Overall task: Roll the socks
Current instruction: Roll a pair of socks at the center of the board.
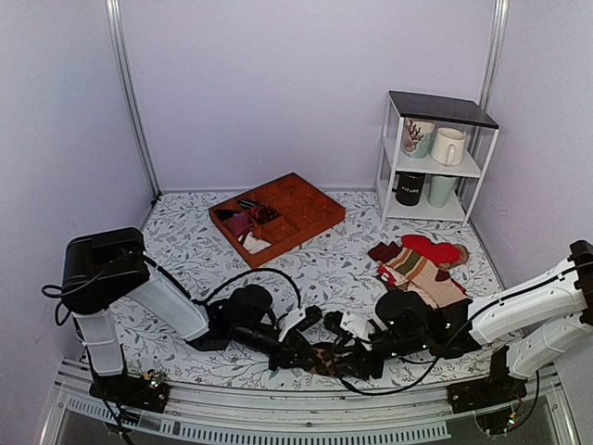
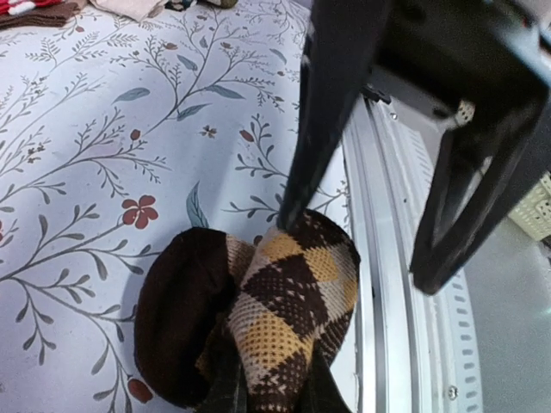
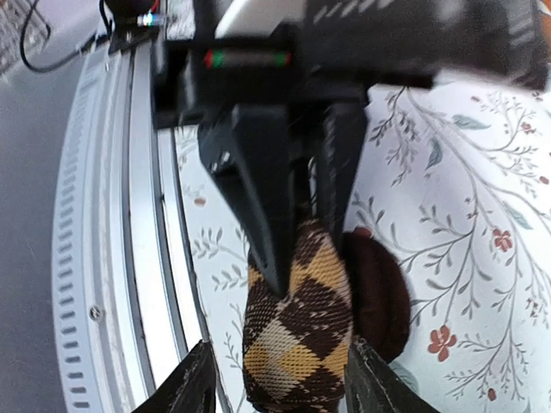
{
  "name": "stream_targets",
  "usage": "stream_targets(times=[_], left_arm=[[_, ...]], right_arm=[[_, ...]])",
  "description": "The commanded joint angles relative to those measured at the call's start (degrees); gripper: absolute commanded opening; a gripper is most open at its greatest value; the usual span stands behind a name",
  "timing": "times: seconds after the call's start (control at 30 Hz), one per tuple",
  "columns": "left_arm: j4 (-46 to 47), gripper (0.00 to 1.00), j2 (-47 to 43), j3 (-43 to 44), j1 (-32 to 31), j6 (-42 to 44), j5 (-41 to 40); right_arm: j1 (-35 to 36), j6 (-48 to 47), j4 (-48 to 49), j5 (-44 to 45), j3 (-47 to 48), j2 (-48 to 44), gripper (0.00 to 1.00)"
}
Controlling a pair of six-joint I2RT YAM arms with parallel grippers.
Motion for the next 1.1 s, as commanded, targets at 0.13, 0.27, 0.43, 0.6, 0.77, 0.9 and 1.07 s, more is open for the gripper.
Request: stream_targets(times=[0.13,0.27,0.43,0.6,0.77,0.9,1.07], left_arm=[[-15.6,0.0,7.2,-2.9,0.4,-1.2,-1.3],[-15.3,0.0,7.5,-3.2,0.5,-1.0,-0.7],[-13.9,0.0,8.0,-3.7,0.5,-0.8,0.2],[-9.5,0.18,5.0,-5.4,0.6,-0.7,-1.8],[-6.6,0.26,-3.2,-6.9,0.4,3.8,-6.8],[-4.2,0.45,-8.3,-8.1,0.4,8.4,-9.5],[3.0,0.66,-9.1,-11.2,0.0,11.4,-9.4]], right_arm=[[5.5,-4.0,0.3,11.2,1.0,6.7,0.53],[6.0,-3.6,0.4,14.9,1.0,7.6,0.53],[6.1,-3.7,0.4,12.9,1.1,8.4,0.34],[6.1,-0.3,0.5,6.9,1.7,12.8,0.19],[6.0,4.3,1.5,1.9,1.3,16.3,0.17],[5.3,6.4,1.4,-2.1,1.1,17.2,0.17],[4.0,8.5,-0.1,-4.7,1.2,18.1,0.17]])
